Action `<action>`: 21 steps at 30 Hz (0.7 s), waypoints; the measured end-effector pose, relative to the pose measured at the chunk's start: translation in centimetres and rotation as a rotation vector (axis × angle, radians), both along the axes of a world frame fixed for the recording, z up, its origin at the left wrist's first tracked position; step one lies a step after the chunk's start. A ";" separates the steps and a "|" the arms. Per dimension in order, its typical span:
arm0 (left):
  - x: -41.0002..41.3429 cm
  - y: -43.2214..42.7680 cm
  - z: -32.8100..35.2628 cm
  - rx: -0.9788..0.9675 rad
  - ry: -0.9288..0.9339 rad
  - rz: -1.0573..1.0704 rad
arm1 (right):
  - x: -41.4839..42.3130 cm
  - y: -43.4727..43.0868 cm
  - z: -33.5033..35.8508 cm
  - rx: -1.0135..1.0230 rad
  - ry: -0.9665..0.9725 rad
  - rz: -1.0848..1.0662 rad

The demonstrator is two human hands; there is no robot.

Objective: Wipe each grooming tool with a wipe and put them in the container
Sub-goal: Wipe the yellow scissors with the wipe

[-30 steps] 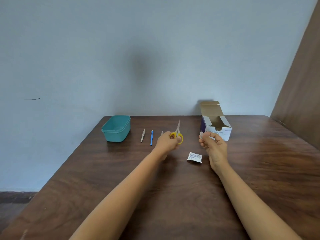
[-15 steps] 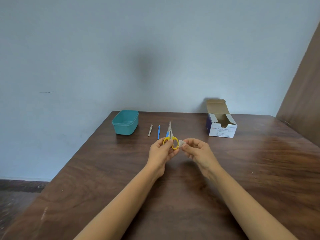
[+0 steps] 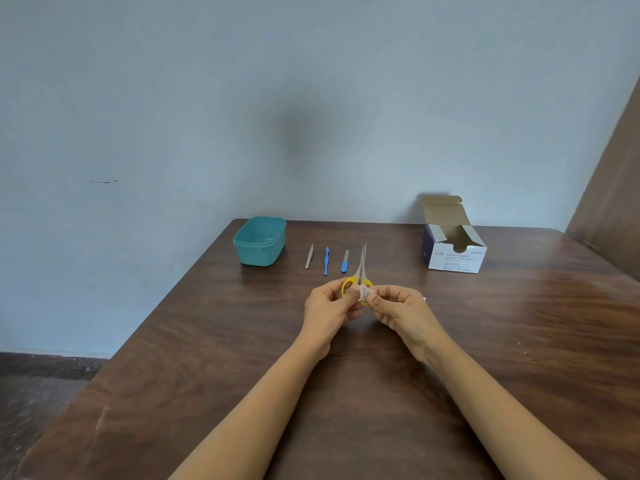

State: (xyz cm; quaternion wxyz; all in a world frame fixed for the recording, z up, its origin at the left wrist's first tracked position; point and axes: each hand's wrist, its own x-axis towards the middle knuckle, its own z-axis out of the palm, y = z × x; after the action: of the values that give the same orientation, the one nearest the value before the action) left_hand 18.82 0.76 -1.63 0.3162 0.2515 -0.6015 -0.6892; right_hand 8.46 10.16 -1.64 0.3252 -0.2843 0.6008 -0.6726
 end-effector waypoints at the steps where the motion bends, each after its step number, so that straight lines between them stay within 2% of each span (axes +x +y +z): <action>1: -0.1 -0.1 -0.1 0.011 0.006 0.017 | -0.1 0.0 0.1 -0.019 -0.015 -0.017; 8: 0.0 -1.4 -0.1 0.133 0.057 0.203 | -1.6 1.0 0.9 -0.113 -0.164 -0.116; 16: 0.0 -1.8 0.2 0.150 0.053 0.281 | -1.6 1.6 1.4 0.052 -0.088 0.123; 21: 0.0 -2.0 0.5 0.276 0.084 0.284 | -1.3 1.7 1.6 0.105 -0.075 0.226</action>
State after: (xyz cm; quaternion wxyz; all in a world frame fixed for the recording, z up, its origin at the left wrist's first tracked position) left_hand 18.77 -1.22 -1.08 0.3975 0.3455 -0.4462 -0.7235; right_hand 7.11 11.87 0.00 0.4356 -0.3076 0.5868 -0.6093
